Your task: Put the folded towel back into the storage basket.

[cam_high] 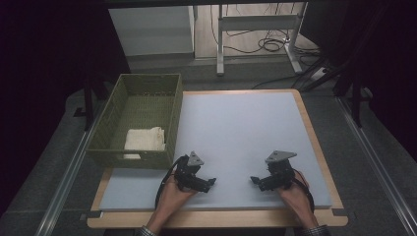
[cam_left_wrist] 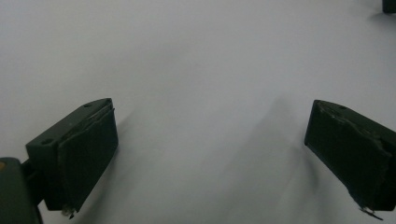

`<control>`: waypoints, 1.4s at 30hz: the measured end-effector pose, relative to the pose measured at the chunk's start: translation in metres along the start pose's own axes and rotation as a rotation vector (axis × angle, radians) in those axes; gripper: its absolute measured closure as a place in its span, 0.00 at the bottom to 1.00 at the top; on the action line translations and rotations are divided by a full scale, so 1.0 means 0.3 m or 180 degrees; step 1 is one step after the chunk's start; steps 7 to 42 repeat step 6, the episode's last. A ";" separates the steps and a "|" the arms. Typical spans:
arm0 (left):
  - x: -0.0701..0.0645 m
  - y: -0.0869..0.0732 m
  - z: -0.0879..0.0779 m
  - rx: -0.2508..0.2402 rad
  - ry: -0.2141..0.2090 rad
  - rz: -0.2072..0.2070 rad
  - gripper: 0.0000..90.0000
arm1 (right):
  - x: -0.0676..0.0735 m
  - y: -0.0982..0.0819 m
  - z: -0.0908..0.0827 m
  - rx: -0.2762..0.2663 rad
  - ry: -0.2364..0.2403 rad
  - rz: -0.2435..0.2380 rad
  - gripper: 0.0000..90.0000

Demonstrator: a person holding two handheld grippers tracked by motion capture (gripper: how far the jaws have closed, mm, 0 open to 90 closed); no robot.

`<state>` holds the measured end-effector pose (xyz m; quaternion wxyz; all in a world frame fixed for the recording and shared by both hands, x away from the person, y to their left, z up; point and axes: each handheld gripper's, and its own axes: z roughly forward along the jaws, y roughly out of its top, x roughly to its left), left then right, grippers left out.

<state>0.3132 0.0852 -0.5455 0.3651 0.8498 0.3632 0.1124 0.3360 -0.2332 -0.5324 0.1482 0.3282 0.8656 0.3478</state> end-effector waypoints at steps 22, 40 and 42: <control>-0.013 0.000 0.006 0.0039 0.0085 0.0075 0.02 | 0.006 -0.002 0.002 0.0011 -0.0034 -0.0033 0.03; -0.013 0.000 0.006 0.0039 0.0085 0.0075 0.02 | 0.006 -0.002 0.002 0.0011 -0.0034 -0.0033 0.03; -0.013 0.000 0.006 0.0039 0.0085 0.0075 0.02 | 0.006 -0.002 0.002 0.0011 -0.0034 -0.0033 0.03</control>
